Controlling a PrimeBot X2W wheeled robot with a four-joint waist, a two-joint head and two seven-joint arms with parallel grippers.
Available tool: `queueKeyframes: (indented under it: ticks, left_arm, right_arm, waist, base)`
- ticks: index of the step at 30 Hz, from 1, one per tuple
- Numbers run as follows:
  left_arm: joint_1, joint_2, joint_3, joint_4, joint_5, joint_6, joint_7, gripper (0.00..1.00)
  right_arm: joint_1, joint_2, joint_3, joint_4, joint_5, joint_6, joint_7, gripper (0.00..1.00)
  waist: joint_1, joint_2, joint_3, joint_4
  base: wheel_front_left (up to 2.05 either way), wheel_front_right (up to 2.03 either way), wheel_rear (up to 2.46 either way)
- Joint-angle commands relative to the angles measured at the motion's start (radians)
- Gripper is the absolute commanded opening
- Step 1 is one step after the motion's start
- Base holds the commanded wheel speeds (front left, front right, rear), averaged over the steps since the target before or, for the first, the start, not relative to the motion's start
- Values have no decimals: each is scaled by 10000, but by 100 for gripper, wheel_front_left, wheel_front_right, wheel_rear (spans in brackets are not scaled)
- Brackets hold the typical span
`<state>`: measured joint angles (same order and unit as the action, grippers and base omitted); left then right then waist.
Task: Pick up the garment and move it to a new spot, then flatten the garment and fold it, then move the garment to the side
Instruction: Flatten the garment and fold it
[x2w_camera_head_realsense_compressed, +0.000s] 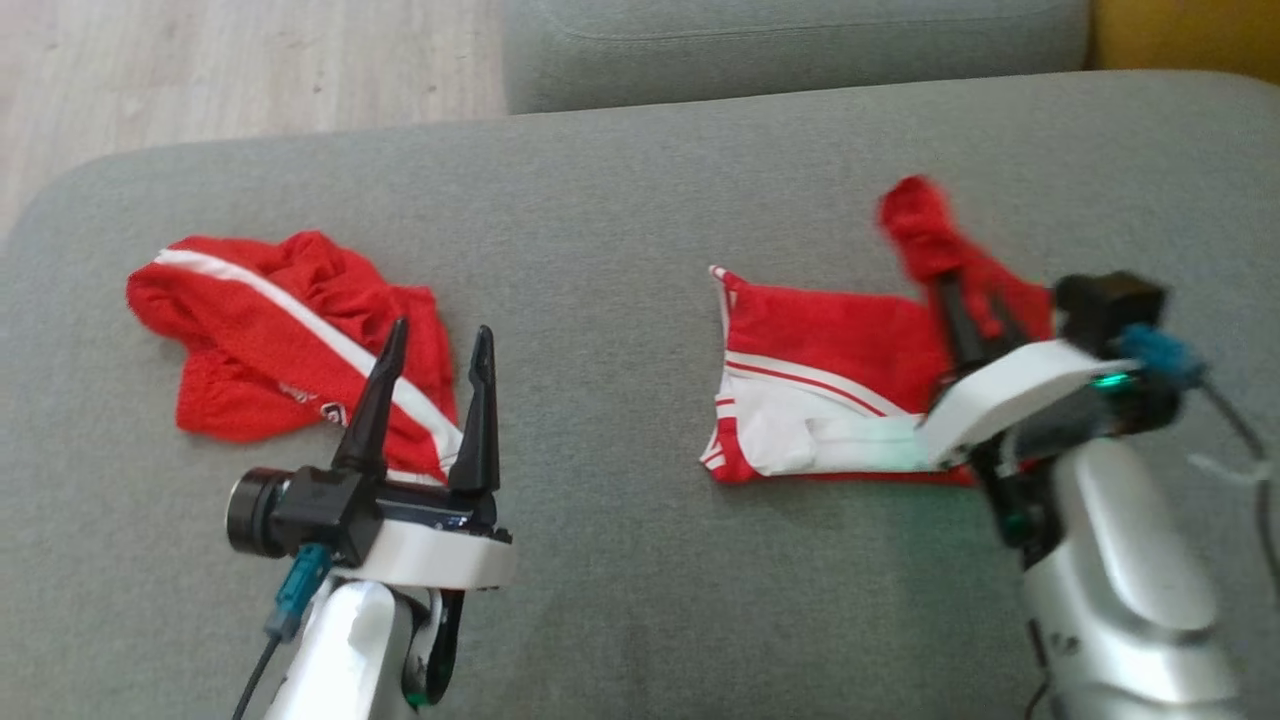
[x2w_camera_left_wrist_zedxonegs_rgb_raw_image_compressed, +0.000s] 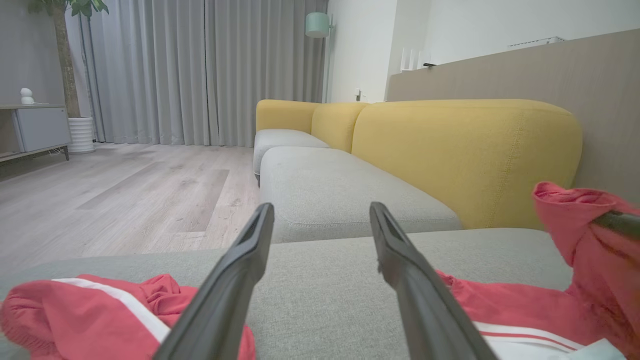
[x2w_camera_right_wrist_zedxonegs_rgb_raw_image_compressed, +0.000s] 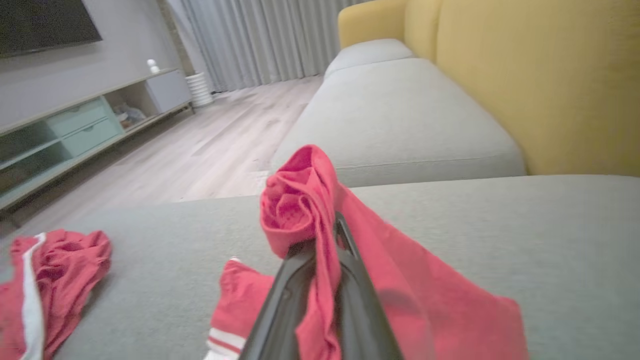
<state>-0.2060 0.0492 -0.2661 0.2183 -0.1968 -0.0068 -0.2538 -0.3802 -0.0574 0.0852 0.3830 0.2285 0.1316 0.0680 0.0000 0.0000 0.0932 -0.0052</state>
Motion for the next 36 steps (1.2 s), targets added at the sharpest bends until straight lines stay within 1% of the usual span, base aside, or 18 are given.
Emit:
queueKeyframes:
  ticks: [1,7,12,18,19,20,21,22,27,30,32,34,35,36]
  left_arm:
    - [-254,11,221,-357,21,18,-80,100]
    - [-336,11,209,-362,45,21,-80,100]
    - [-343,11,194,-365,47,26,-80,100]
    - [-348,11,167,-372,24,57,-80,100]
    - [-358,11,148,-374,2,77,-80,100]
    - [-366,11,134,-369,-11,85,-80,100]
    - [-378,11,124,-361,-21,91,-80,100]
    - [-378,11,124,-361,-21,91,-80,100]
    - [-411,11,141,-305,-64,116,-80,100]
    - [-396,11,164,-300,-82,124,-80,100]
    - [-362,11,178,-309,-85,128,-80,100]
    - [-330,11,192,-335,-84,129,-80,100]
    - [-313,11,204,-353,-88,134,-80,100]
    - [-294,11,224,-379,-91,143,-80,100]
  right_arm:
    - [-470,68,497,-185,190,-9,-185,0]
    - [-632,70,1664,947,741,-9,-759,0]
    - [-768,71,2053,1940,1135,-9,-1208,0]
    - [-1009,71,2602,2891,1504,-9,-1672,0]
    - [-1064,71,2862,3100,1646,-9,-1802,3]
    - [-1095,71,3043,3147,1709,-9,-1904,90]
    - [-1100,71,3302,3153,1904,-9,-1935,100]
    - [-1100,71,3302,3153,1904,-9,-1935,100]
    - [-1174,71,4906,2563,3098,-9,-2143,100]
    - [-1313,71,5315,2250,3548,-9,-2417,100]
    - [-1437,71,5199,2181,3594,-9,-2650,100]
    - [-1568,72,4780,2251,3329,-9,-2874,100]
    - [-1641,72,4458,2339,2970,-9,-2978,100]
    - [-1734,72,4036,2481,2306,-9,-3070,100]
  waist:
    - [0,0,19,135]
    - [0,0,160,547]
    - [0,0,308,754]
    - [0,0,432,840]
    - [0,0,463,849]
    - [0,0,472,851]
    - [0,0,476,852]
    - [0,0,476,852]
    - [0,0,423,773]
    - [0,0,325,685]
    - [0,0,252,625]
    - [0,0,183,569]
    - [0,0,151,539]
    - [0,0,122,500]
  base:
    - [0,0,0]
    - [0,0,0]
    - [0,0,0]
    - [0,0,0]
    - [0,0,0]
    - [0,0,0]
    - [0,0,0]
    - [0,0,0]
    - [0,0,0]
    - [0,0,0]
    - [0,0,0]
    - [0,0,0]
    - [0,0,0]
    - [0,0,0]
